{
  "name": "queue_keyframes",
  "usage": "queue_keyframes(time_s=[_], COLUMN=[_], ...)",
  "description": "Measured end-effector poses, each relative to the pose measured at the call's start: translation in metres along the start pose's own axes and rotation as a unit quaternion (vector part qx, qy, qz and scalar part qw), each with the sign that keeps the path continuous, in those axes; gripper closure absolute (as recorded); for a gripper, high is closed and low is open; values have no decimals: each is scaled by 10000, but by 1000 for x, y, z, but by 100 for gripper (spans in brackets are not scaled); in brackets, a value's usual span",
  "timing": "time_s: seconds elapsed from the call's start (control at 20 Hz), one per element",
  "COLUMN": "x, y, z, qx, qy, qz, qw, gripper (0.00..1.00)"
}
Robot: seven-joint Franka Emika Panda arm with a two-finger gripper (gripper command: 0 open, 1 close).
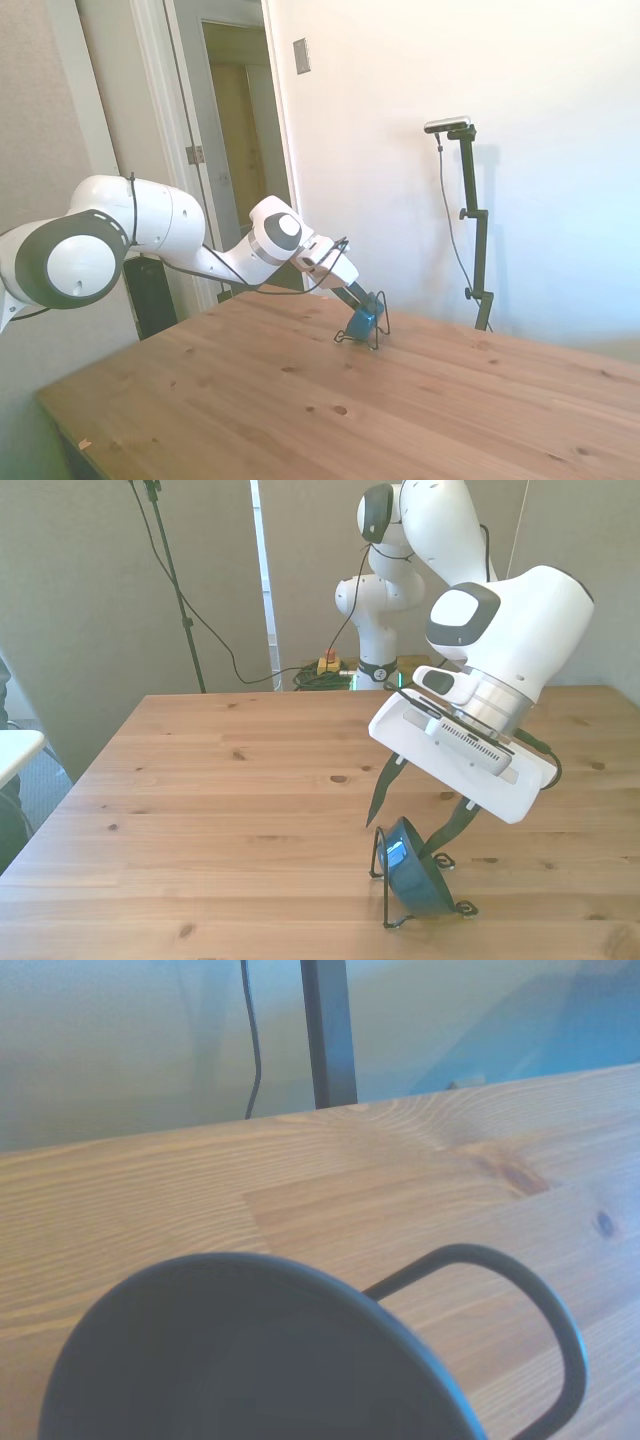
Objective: Unload the bowl
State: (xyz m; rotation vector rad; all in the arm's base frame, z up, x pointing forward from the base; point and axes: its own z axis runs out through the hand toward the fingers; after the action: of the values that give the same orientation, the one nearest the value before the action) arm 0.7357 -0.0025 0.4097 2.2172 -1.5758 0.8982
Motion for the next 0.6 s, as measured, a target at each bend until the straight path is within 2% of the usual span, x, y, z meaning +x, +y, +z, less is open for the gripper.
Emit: queue_keyframes(time_s=[0.6], x=[-5], y=[1], z=[0], qx=[-151], qy=[98], qz=[-19], qw=[9998], gripper=[100])
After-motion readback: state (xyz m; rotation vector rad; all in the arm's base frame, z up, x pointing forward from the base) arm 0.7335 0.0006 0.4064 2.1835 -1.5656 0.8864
